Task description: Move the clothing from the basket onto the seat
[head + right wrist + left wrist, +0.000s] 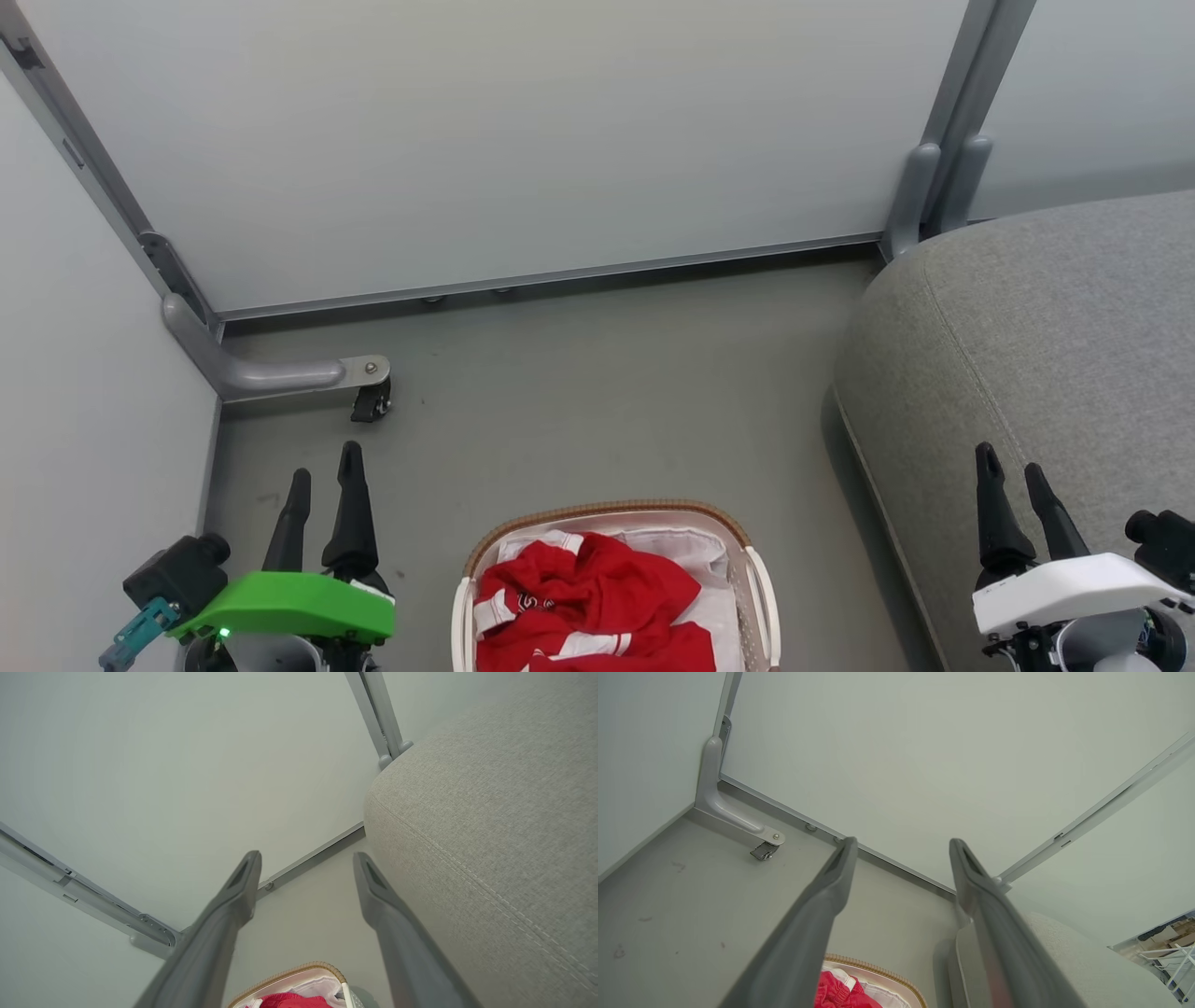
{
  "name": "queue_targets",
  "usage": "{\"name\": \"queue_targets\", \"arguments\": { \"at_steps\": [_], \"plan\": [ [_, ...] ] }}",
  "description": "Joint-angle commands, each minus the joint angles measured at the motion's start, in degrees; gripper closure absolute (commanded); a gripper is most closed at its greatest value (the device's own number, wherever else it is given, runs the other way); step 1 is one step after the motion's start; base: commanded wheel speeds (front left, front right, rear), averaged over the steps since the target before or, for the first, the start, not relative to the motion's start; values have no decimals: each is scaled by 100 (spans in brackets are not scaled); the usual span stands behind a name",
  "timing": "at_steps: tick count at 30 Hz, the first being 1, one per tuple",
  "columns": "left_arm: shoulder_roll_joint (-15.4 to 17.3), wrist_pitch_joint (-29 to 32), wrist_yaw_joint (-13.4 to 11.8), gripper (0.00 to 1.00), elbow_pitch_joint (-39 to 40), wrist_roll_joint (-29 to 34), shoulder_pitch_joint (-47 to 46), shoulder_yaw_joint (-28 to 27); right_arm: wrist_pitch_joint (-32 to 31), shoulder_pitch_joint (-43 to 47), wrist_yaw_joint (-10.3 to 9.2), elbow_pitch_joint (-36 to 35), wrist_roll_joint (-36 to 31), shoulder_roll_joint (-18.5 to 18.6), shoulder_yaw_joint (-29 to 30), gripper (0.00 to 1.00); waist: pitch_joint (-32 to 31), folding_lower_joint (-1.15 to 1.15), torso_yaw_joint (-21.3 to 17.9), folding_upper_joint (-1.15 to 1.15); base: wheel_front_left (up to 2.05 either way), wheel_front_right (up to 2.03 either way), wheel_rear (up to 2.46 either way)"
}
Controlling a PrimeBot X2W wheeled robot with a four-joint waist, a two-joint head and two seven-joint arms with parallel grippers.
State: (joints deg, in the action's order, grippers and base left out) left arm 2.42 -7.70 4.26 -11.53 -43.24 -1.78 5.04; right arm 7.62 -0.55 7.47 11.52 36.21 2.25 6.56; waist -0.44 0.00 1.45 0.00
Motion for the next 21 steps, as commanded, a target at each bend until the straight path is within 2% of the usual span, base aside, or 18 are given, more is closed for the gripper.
{"name": "queue_targets", "arguments": {
  "at_steps": [1, 21],
  "plan": [
    [39, -60, -32, 0, 16, 92, 18, 9, 64, 45, 2, -18, -188, 43, -16, 0, -2, 0, 6, 0, 0, 0, 0],
    [49, -332, -88, 0, -303, 1017, 31, 242, 341, 89, 3, -46, -1414, 59, -119, 0, -31, 0, 71, 0, 0, 0, 0]
  ]
}}
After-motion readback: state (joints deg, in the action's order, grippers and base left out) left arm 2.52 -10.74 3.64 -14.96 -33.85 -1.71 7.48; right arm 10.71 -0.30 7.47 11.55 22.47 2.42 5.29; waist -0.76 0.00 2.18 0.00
